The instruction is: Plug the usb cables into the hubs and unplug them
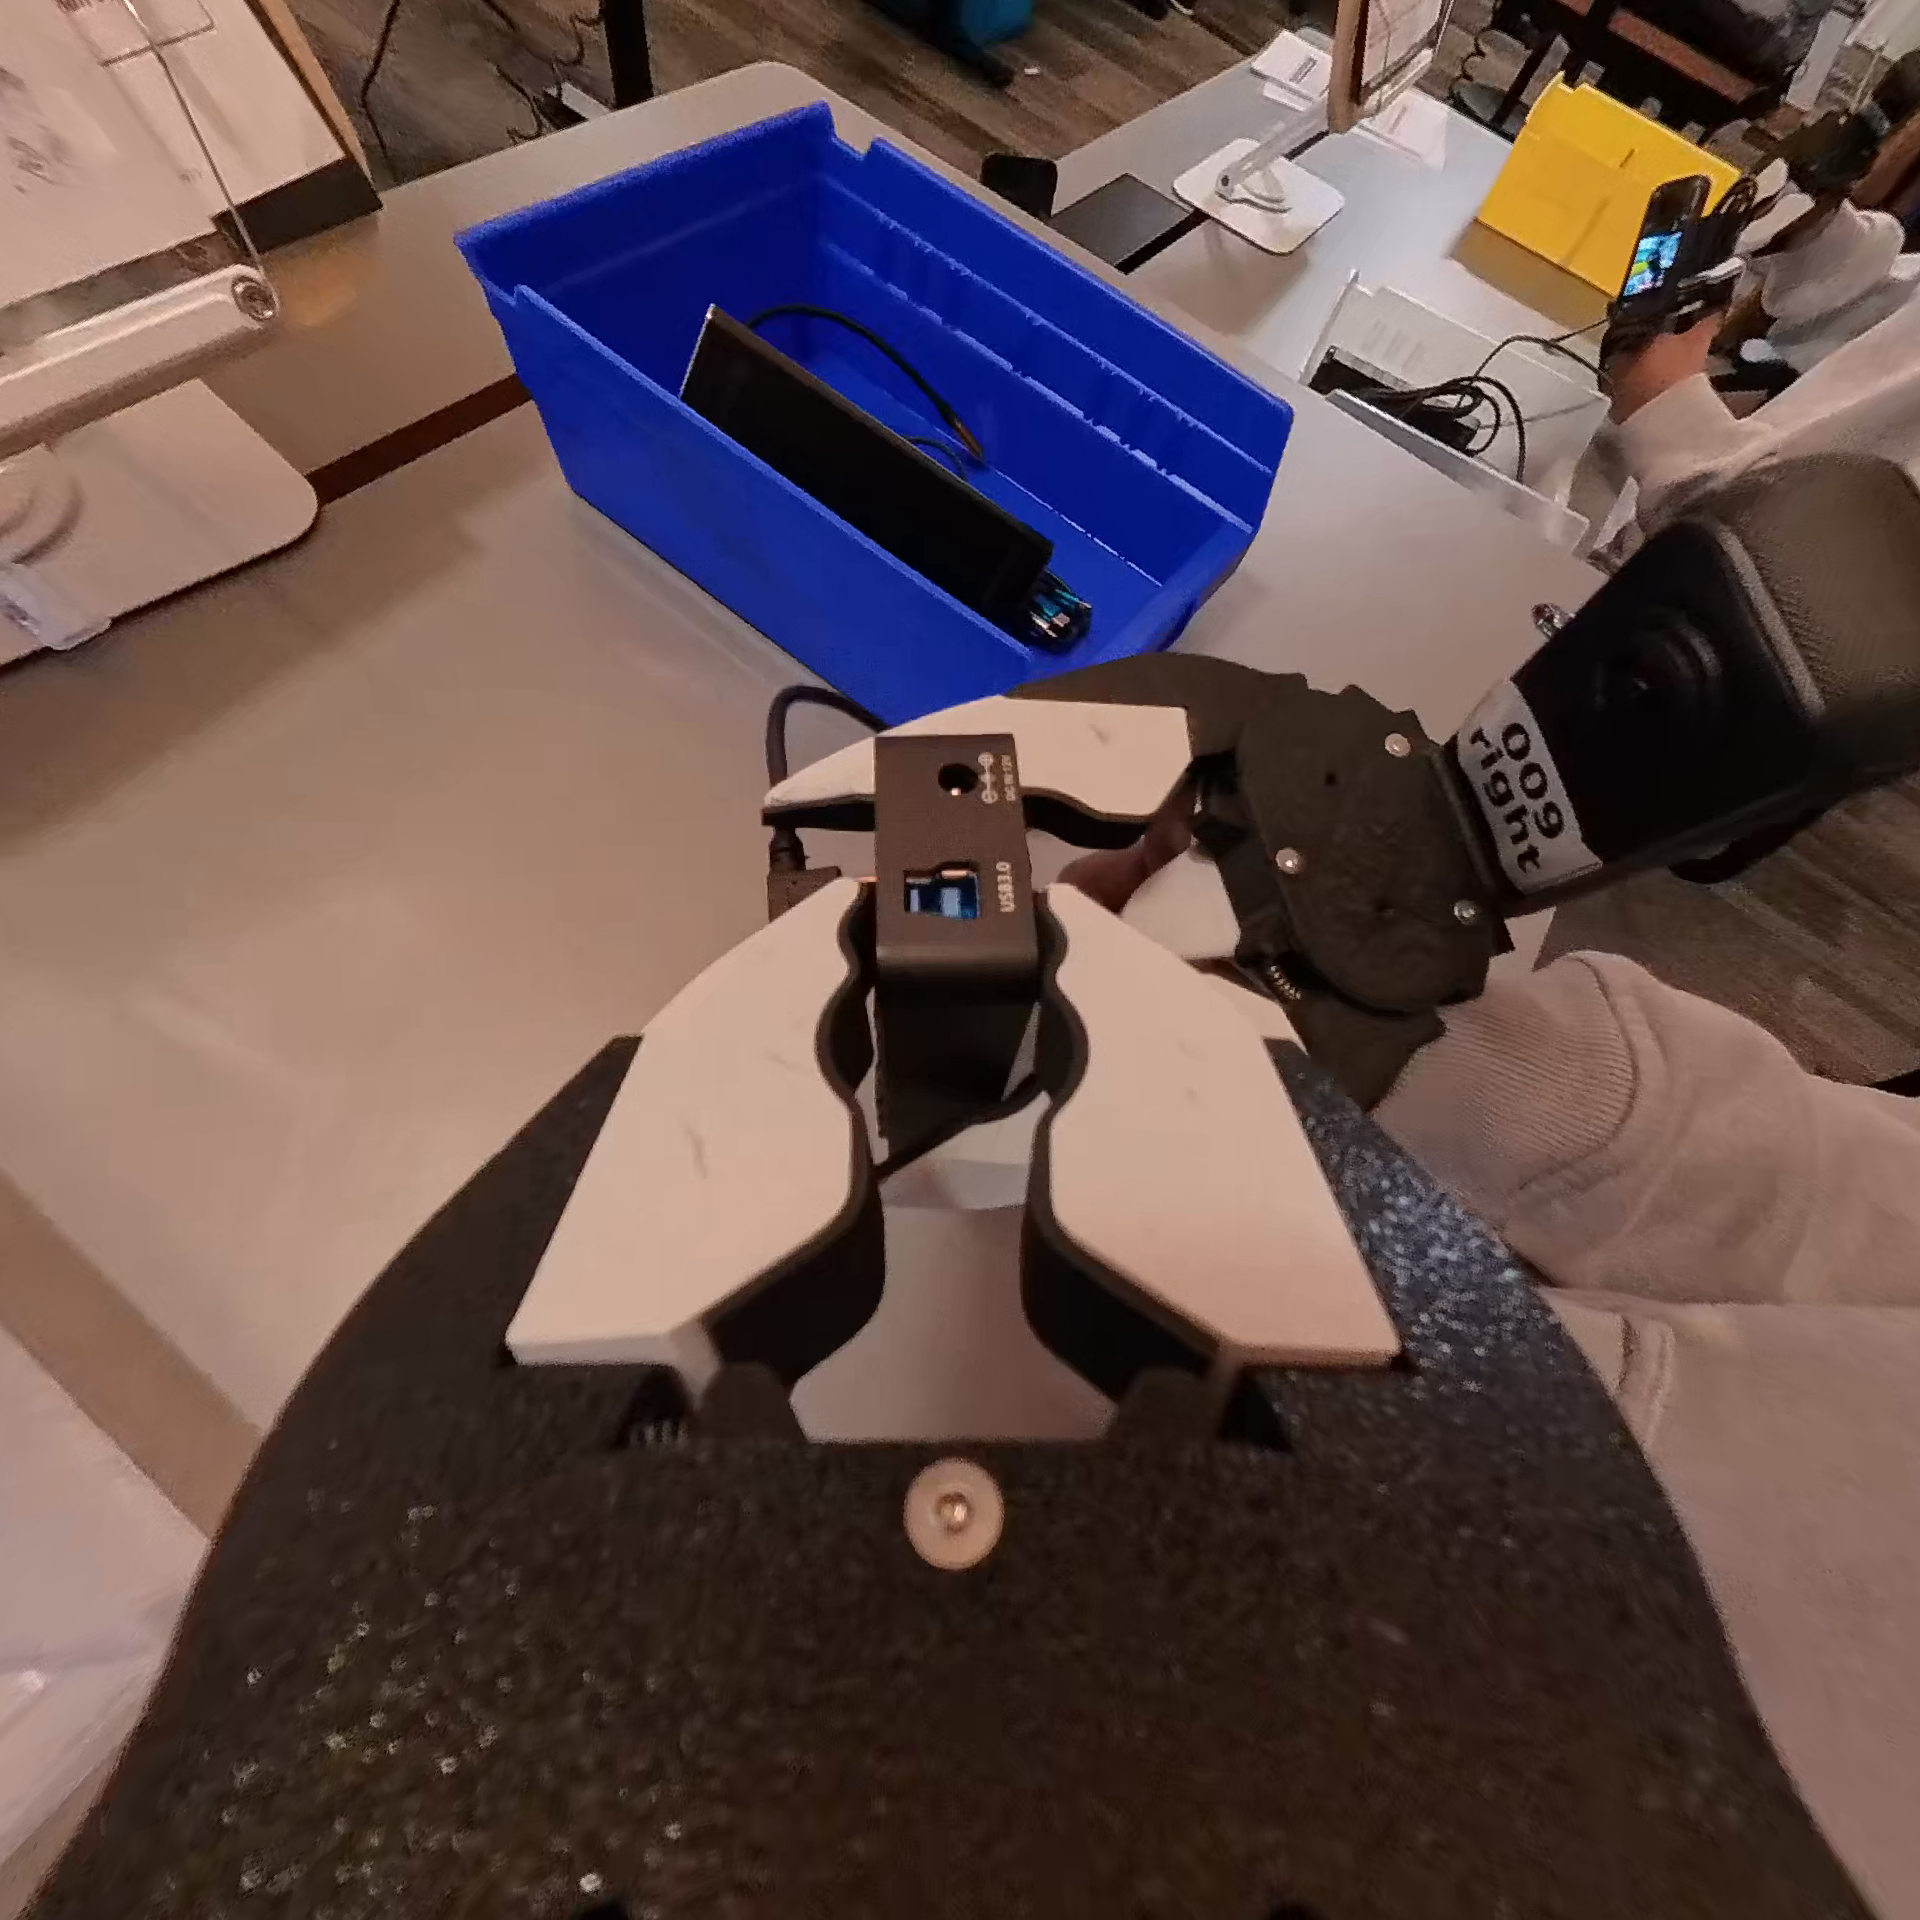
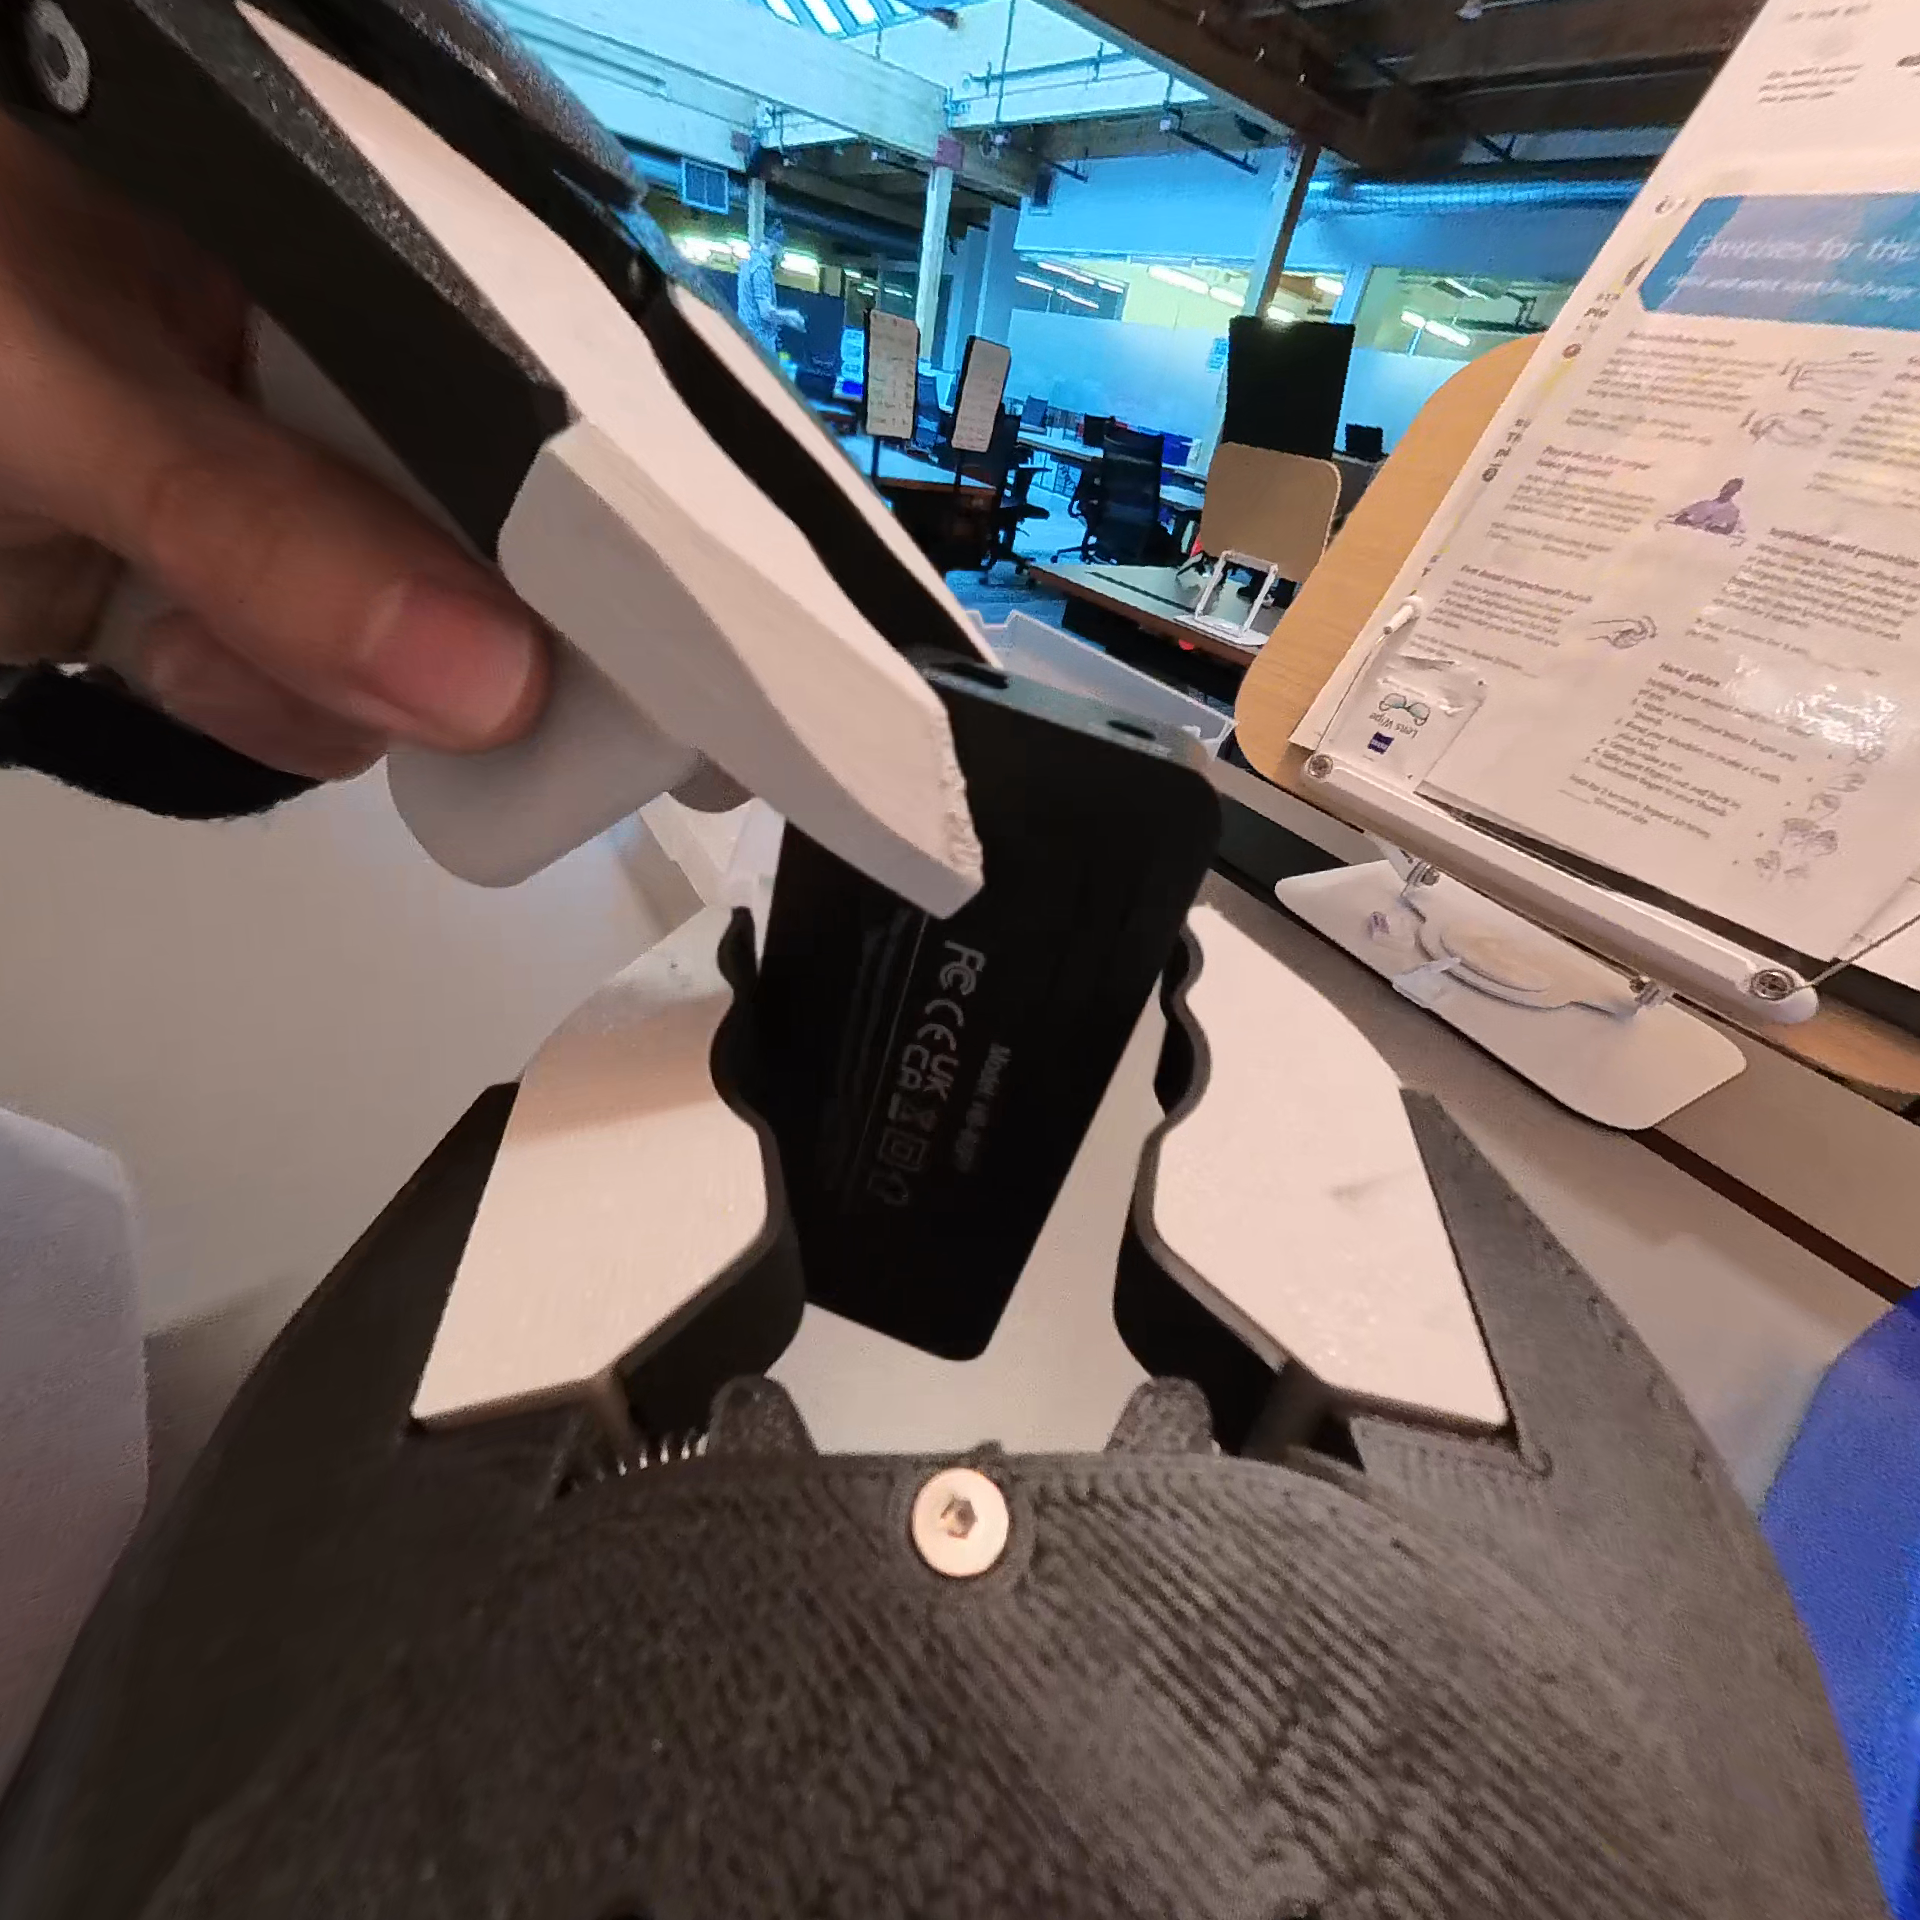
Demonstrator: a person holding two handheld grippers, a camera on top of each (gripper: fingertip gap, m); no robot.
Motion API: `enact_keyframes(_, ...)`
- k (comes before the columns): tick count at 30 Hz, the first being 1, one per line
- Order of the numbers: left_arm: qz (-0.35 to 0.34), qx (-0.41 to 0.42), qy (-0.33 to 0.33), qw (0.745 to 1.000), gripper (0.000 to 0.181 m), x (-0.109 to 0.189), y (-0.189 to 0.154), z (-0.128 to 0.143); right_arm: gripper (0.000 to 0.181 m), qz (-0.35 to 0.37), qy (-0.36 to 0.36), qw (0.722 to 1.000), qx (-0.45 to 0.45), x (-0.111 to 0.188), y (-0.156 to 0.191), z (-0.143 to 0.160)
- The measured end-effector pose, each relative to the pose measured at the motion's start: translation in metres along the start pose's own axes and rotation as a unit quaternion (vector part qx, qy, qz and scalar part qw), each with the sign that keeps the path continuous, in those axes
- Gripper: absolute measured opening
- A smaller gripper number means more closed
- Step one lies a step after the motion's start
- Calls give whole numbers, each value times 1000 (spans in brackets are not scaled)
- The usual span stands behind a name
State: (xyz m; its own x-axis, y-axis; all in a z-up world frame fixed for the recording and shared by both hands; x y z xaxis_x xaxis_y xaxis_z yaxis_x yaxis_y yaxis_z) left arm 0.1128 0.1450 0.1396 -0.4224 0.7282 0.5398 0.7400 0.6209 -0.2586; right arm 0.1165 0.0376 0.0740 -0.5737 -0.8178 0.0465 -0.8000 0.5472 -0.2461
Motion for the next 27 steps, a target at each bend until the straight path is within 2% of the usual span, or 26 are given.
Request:
enact_keyframes(5, -48, -36, -21, 998, 27, 2, 2, 0, 79, 50, 23, 998, 0, -7, 1, 2)
enact_keyframes(8, -68, -55, -52, 995, 27, 9, 4, -4, 88, 78, 56, 995, -20, -8, -1, 5)
enact_keyframes(12, -64, -69, -67, 993, 27, 11, -3, -7, 80, 39, 67, 993, -84, -16, 4, 7)
enact_keyframes(14, -53, -64, -63, 995, 27, 7, -6, -5, 73, 38, 58, 995, -74, -18, 5, 3)
enact_keyframes(18, -58, -66, -64, 994, 27, 6, -8, -3, 71, 53, 72, 993, -75, -21, 4, -2)
enact_keyframes(27, -65, -55, -67, 994, 27, 6, -6, -1, 71, 33, 82, 993, -77, -23, 3, -1)
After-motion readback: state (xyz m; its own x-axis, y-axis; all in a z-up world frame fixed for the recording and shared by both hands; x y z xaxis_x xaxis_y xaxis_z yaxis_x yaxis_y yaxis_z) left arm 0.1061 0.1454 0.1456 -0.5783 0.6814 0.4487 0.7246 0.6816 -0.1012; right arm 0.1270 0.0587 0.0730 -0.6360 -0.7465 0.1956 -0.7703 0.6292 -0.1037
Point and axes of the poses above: each gripper's, where its closed fingertips meet, x back along the fingers, z out of its underside, y = z × x across the jaws, the point moved 9 cm from there along x, back along the fingers, and after that the axes turned 5 degrees about x, right-handed, at the moved point
